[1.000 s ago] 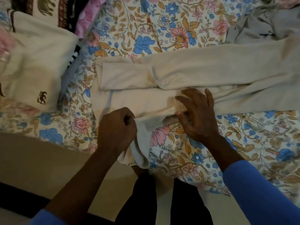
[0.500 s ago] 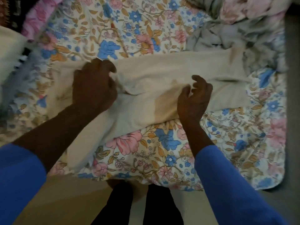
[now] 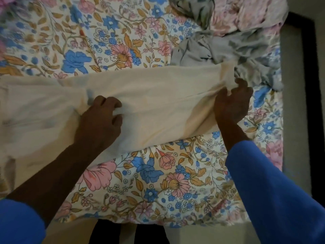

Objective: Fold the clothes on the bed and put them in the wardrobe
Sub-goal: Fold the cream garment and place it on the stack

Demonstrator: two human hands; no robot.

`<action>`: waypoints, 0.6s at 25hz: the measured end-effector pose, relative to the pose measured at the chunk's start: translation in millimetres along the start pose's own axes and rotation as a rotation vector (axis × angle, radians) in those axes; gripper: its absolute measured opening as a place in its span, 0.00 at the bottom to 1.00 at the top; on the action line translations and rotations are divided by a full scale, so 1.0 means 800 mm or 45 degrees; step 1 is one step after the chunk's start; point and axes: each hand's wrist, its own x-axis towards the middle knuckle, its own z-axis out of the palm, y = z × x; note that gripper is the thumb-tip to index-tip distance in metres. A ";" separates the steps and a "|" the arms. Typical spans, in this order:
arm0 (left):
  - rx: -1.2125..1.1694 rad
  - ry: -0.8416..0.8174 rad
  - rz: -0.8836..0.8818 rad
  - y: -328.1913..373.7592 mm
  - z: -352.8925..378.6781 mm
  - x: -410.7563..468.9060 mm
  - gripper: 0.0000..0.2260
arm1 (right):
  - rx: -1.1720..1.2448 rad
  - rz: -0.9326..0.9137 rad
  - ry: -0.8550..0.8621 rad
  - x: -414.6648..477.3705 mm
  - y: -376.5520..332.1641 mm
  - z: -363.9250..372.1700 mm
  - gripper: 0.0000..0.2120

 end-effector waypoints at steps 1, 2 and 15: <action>-0.039 0.025 0.020 0.001 -0.002 -0.005 0.13 | 0.062 -0.166 0.008 -0.018 -0.006 0.003 0.18; -0.053 0.073 0.033 0.001 -0.007 -0.014 0.13 | 0.169 -0.353 -0.070 -0.045 -0.016 0.007 0.15; -0.213 0.517 -0.844 -0.133 -0.067 -0.142 0.25 | 0.241 -1.060 -1.080 -0.313 -0.139 0.038 0.21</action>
